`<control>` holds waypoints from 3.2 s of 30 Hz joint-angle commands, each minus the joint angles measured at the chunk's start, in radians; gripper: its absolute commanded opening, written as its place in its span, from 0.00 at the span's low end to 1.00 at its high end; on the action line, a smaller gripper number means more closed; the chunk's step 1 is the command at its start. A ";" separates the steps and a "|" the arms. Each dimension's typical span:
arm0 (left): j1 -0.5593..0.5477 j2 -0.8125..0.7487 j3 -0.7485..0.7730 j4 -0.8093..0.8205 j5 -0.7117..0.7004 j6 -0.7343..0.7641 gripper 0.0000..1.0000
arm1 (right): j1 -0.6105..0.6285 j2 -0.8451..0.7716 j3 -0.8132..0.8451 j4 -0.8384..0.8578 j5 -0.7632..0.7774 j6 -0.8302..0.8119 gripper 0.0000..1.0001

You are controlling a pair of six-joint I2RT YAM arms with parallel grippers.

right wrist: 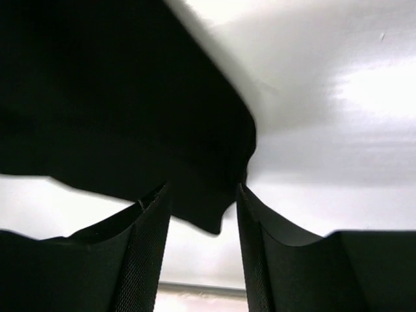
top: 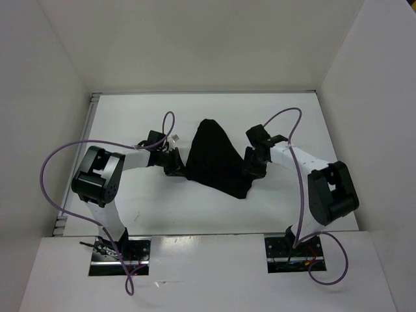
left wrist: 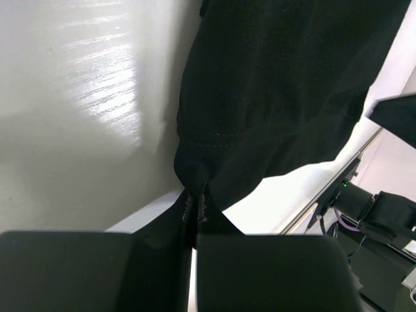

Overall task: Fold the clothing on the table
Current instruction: Flatten the skirt out

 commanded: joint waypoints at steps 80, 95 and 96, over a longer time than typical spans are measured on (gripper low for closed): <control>0.179 0.007 1.067 -0.227 0.223 0.048 0.00 | -0.148 0.115 1.041 -0.214 0.170 -0.126 0.00; 0.199 -0.524 0.522 -0.291 0.389 0.145 0.00 | -0.128 -0.394 0.604 -0.282 -0.031 -0.165 0.02; 0.199 -0.536 0.522 -0.302 0.389 0.145 0.00 | -0.128 -0.408 0.604 -0.295 -0.064 -0.165 0.04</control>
